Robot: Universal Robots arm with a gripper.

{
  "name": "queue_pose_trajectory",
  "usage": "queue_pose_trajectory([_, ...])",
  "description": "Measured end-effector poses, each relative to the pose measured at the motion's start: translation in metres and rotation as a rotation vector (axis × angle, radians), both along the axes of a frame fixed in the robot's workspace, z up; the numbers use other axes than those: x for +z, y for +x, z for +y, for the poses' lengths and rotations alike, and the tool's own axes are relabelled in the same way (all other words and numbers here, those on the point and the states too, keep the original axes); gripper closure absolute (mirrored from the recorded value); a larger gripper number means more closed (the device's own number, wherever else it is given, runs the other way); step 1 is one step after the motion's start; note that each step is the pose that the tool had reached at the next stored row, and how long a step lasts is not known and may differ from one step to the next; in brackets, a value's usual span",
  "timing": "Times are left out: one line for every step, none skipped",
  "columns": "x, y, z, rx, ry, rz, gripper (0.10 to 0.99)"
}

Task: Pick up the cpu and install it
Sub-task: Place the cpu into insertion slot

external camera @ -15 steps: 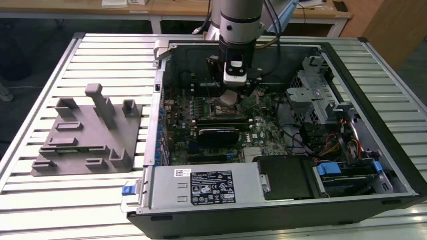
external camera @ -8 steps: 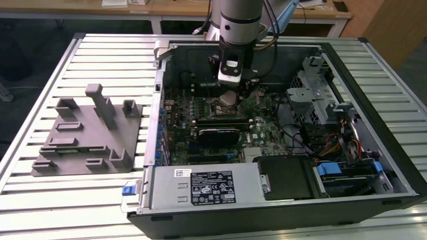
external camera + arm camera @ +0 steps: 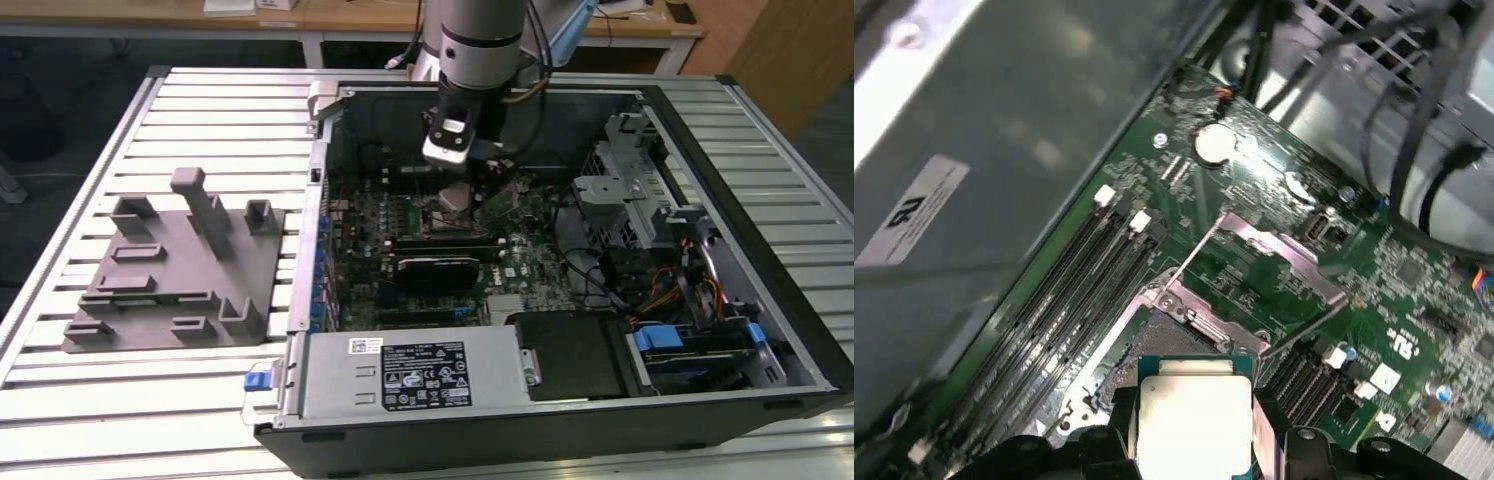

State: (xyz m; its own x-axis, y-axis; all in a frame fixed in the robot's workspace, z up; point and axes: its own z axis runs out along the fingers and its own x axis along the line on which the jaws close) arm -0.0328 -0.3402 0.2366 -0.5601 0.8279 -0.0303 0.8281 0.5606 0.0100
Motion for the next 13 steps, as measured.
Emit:
queue_pose_trajectory([-0.0001, 0.0000, 0.0000, -0.019, 0.000, 0.0000, 0.545])
queue_pose_trajectory([-0.0002, 0.0000, 0.0000, -0.036, 0.000, 0.0000, 0.545])
queue_pose_trajectory([-0.0002, 0.0000, 0.0000, -0.055, 0.000, 0.0000, 0.545])
queue_pose_trajectory([-0.0003, 0.0000, 0.0000, -0.074, 0.000, 0.0000, 0.545])
queue_pose_trajectory([-0.0004, 0.0000, 0.0000, -0.092, 0.000, 0.0000, 0.545])
queue_pose_trajectory([-0.0005, 0.0000, 0.0000, -0.110, 0.000, 0.0000, 0.545])
queue_pose_trajectory([-0.0006, 0.0000, 0.0000, -0.128, 0.000, 0.0001, 0.545])
queue_pose_trajectory([-0.0007, 0.0000, 0.0000, -0.146, 0.000, 0.0000, 0.545])
queue_pose_trajectory([-0.0008, 0.0000, 0.0000, -0.164, 0.000, 0.0000, 0.545])
queue_pose_trajectory([-0.0008, 0.0000, 0.0000, -0.181, 0.000, 0.0000, 0.545])
queue_pose_trajectory([-0.0010, 0.0000, 0.0000, -0.201, 0.000, 0.0000, 0.545])
queue_pose_trajectory([-0.0011, 0.0000, 0.0000, -0.219, 0.000, 0.0000, 0.545])
queue_pose_trajectory([-0.0012, 0.0000, 0.0000, -0.237, 0.000, -0.0001, 0.545])
